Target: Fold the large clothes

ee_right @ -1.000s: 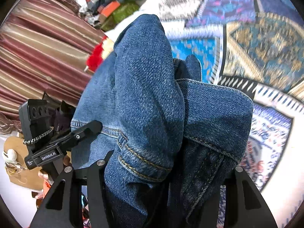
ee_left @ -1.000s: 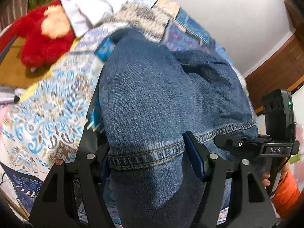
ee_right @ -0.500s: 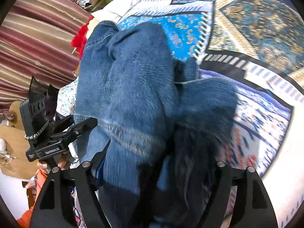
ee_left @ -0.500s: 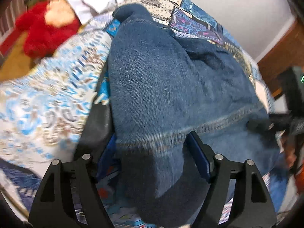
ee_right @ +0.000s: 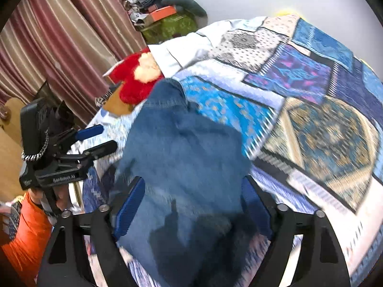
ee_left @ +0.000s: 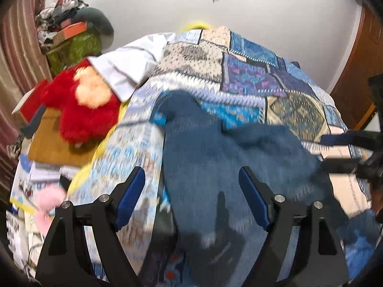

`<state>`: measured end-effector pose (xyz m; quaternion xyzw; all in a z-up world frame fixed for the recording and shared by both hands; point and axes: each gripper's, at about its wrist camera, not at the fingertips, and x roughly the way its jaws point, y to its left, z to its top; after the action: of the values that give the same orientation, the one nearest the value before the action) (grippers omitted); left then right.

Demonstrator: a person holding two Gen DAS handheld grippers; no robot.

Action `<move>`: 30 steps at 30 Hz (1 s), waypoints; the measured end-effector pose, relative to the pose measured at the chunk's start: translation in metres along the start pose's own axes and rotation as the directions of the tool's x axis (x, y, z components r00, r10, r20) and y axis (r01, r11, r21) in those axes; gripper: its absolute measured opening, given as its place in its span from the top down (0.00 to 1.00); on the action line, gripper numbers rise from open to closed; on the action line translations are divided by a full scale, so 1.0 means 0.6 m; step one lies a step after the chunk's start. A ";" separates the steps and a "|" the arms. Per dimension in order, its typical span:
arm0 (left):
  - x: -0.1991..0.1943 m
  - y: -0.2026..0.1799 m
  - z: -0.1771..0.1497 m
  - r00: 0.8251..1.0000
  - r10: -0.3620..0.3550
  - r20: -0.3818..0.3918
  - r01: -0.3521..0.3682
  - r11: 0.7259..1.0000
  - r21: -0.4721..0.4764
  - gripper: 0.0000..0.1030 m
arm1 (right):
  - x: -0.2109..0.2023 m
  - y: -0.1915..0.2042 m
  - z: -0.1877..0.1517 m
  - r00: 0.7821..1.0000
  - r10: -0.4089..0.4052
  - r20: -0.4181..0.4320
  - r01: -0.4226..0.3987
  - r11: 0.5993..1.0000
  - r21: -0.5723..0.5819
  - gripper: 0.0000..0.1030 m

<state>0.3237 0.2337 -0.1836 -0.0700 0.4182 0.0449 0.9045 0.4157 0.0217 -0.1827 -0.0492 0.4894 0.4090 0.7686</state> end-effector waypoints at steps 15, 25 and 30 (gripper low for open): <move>0.089 0.091 0.031 0.994 0.092 -0.066 -0.100 0.986 -0.133 0.20 | 0.098 -0.164 0.050 0.977 -0.200 -0.074 0.212 0.949 0.236 0.18; -0.038 0.050 0.000 1.000 0.012 0.014 -0.010 0.994 -0.112 0.19 | -0.022 -0.023 0.004 0.995 -0.063 0.074 0.059 0.997 0.057 0.17; -0.030 -0.002 -0.067 0.996 -0.068 -0.062 0.061 0.993 -0.100 0.19 | 0.012 0.048 -0.046 1.000 -0.027 0.012 0.027 0.999 -0.047 0.17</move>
<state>0.2821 0.2255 -0.1954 -0.1289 0.4423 0.0337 0.8869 0.3778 0.0317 -0.1936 -0.0717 0.4745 0.4104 0.7754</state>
